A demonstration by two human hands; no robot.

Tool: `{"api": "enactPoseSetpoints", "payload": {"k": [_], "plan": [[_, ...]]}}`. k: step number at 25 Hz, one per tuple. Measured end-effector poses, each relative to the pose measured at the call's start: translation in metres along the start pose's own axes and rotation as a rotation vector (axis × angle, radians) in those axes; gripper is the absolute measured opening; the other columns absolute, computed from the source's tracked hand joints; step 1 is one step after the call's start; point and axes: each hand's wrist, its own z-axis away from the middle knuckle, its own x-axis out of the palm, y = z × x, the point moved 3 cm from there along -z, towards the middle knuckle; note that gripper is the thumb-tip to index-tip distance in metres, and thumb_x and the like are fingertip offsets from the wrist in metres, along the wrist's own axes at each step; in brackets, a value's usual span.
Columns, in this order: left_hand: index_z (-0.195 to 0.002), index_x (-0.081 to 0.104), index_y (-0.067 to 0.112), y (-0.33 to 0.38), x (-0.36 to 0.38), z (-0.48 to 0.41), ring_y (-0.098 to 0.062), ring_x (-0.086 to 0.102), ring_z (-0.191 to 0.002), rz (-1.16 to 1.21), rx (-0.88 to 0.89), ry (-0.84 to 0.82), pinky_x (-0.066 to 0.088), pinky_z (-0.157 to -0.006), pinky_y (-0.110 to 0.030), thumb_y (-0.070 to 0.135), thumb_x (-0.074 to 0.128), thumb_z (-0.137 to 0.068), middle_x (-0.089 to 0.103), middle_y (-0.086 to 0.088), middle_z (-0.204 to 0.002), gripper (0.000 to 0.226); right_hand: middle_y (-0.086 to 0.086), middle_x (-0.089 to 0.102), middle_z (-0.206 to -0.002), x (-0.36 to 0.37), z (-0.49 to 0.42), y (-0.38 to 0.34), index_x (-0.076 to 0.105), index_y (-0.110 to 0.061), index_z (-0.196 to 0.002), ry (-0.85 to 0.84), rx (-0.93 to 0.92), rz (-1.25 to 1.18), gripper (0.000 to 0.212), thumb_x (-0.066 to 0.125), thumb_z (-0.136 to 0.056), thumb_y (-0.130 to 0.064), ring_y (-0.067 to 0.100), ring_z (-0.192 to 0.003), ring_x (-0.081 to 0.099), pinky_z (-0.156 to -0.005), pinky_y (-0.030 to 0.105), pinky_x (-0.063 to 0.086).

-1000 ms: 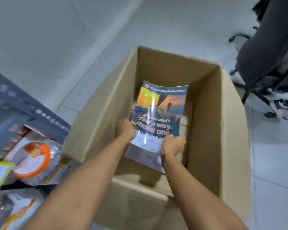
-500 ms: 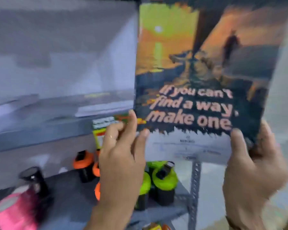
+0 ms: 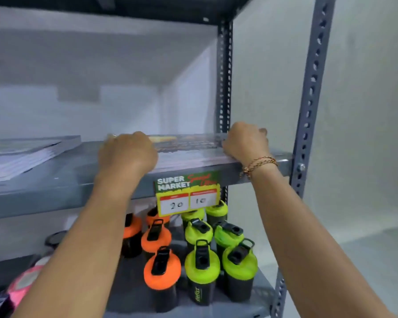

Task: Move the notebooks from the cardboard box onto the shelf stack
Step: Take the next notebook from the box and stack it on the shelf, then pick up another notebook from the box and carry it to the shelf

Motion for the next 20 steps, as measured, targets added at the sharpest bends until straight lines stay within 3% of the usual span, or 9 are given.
{"api": "enactPoseSetpoints", "payload": {"k": [4, 6, 7, 9, 11, 12, 14, 16, 20], "plan": [[-0.090, 0.072, 0.003, 0.070, -0.005, 0.060, -0.044, 0.059, -0.092, 0.097, 0.422, 0.564, 0.045, -0.079, -0.046, 0.012, 0.051, -0.089, 0.070, -0.026, -0.094, 0.023, 0.014, 0.075, -0.097, -0.040, 0.091, 0.067, 0.071, 0.001, -0.097, 0.844, -0.243, -0.302, 0.018, 0.056, -0.089, -0.005, 0.029, -0.089, 0.061, -0.083, 0.032, 0.042], [-0.088, 0.071, 0.005, 0.136, 0.041, 0.129, -0.040, 0.062, -0.087, 0.304, 0.802, 0.579, 0.048, -0.077, -0.046, 0.011, 0.055, -0.087, 0.072, -0.020, -0.092, 0.018, 0.012, 0.072, -0.093, -0.022, 0.157, 0.150, 0.070, 0.003, -0.096, 1.048, -0.085, -0.353, 0.017, 0.056, -0.089, -0.002, 0.019, -0.081, 0.060, -0.078, 0.028, 0.046], [-0.087, 0.071, 0.008, 0.169, 0.077, 0.165, -0.038, 0.064, -0.085, 0.414, 0.981, 0.425, 0.052, -0.076, -0.045, 0.012, 0.055, -0.086, 0.073, -0.017, -0.090, 0.017, 0.012, 0.071, -0.094, -0.001, 0.186, 0.201, 0.069, 0.002, -0.099, 1.017, 0.114, -0.370, 0.019, 0.054, -0.089, -0.005, 0.014, -0.080, 0.058, -0.077, 0.021, 0.045], [-0.090, 0.073, 0.013, 0.228, 0.168, 0.236, -0.036, 0.065, -0.089, 0.524, 1.124, -0.243, 0.055, -0.079, -0.043, 0.018, 0.049, -0.087, 0.073, -0.014, -0.093, 0.024, 0.013, 0.068, -0.104, 0.059, 0.260, 0.301, 0.066, -0.005, -0.107, 0.790, 0.684, -0.423, 0.026, 0.050, -0.088, -0.012, 0.013, -0.087, 0.057, -0.079, 0.012, 0.041], [-0.101, 0.071, 0.010, 0.268, 0.281, 0.319, -0.037, 0.063, -0.103, 0.325, 1.049, -0.909, 0.054, -0.086, -0.041, 0.022, 0.047, -0.090, 0.070, -0.019, -0.108, 0.029, 0.016, 0.065, -0.116, 0.116, 0.359, 0.385, 0.063, -0.003, -0.111, 0.518, 1.232, -0.349, 0.031, 0.045, -0.088, -0.012, 0.027, -0.106, 0.058, -0.089, 0.026, 0.043], [-0.105, 0.068, 0.006, 0.273, 0.334, 0.356, -0.037, 0.061, -0.109, 0.183, 1.029, -1.115, 0.051, -0.089, -0.040, 0.021, 0.047, -0.091, 0.067, -0.021, -0.115, 0.029, 0.019, 0.064, -0.120, 0.137, 0.405, 0.412, 0.061, -0.001, -0.113, 0.393, 1.435, -0.263, 0.035, 0.044, -0.087, -0.015, 0.033, -0.112, 0.057, -0.094, 0.033, 0.045], [-0.115, 0.061, 0.002, 0.267, 0.426, 0.432, -0.035, 0.056, -0.119, -0.090, 1.029, -1.351, 0.047, -0.096, -0.038, 0.016, 0.046, -0.092, 0.060, -0.021, -0.128, 0.031, 0.024, 0.056, -0.129, 0.164, 0.497, 0.452, 0.054, 0.003, -0.121, 0.100, 1.793, -0.042, 0.043, 0.050, -0.087, -0.023, 0.038, -0.122, 0.050, -0.102, 0.041, 0.043], [-0.124, 0.053, 0.001, 0.241, 0.488, 0.477, -0.032, 0.051, -0.125, -0.246, 0.920, -1.419, 0.044, -0.102, -0.037, 0.012, 0.043, -0.091, 0.053, -0.019, -0.136, 0.037, 0.022, 0.042, -0.140, 0.176, 0.552, 0.466, 0.040, 0.003, -0.131, -0.113, 2.048, -0.044, 0.057, 0.059, -0.088, -0.029, 0.037, -0.131, 0.039, -0.106, 0.040, 0.038], [-0.132, 0.041, 0.003, 0.205, 0.543, 0.526, -0.032, 0.049, -0.127, -0.233, 0.637, -1.401, 0.043, -0.103, -0.039, 0.009, 0.041, -0.090, 0.048, -0.016, -0.138, 0.043, 0.017, 0.042, -0.138, 0.196, 0.599, 0.481, 0.040, -0.001, -0.131, -0.222, 2.088, -0.108, 0.058, 0.057, -0.089, -0.036, 0.035, -0.128, 0.040, -0.104, 0.039, 0.039]]}}
